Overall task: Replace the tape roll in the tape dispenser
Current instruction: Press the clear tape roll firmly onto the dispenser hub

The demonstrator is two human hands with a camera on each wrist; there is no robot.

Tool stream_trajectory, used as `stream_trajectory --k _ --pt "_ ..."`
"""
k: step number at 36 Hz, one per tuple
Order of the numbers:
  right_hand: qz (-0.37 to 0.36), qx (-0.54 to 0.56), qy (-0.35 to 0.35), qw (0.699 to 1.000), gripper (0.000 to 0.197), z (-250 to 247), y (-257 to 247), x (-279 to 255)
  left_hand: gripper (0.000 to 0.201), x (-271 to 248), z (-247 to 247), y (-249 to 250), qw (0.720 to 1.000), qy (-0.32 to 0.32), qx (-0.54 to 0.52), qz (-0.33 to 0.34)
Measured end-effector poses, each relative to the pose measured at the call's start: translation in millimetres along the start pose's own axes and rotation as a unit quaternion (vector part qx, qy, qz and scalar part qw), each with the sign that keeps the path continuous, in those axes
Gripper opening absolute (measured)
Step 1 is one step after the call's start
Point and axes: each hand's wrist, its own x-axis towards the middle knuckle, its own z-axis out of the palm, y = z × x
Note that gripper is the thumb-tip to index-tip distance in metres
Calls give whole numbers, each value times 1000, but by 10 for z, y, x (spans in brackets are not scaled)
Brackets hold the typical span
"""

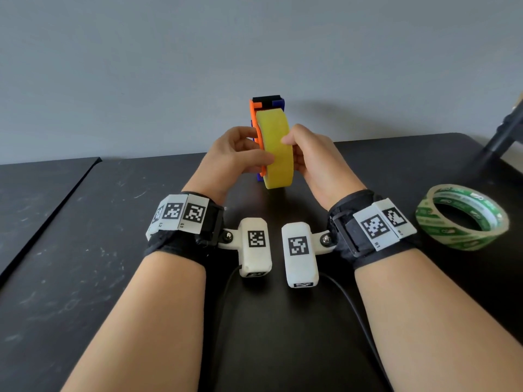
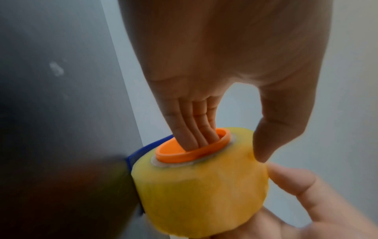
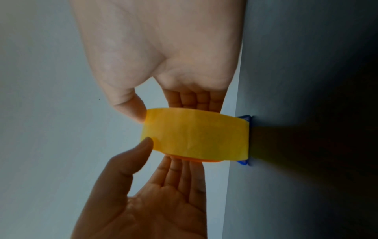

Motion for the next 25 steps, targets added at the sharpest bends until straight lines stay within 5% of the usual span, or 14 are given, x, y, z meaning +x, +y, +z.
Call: stream_trajectory --k 5,9,21,25 --pt "14 1 -10 1000 50 -15 -10 -5 57 -4 13 -1 1000 21 10 13" --pt "5 -16 -5 1000 6 19 -48 -48 56 -4 9 -5 999 39 5 17" --pt "1 -36 17 999 12 13 -45 -64 41 24 -14 -25 998 55 8 32" --pt "11 -25 24 999 46 24 -50 -58 28 14 6 -15 997 68 16 32"
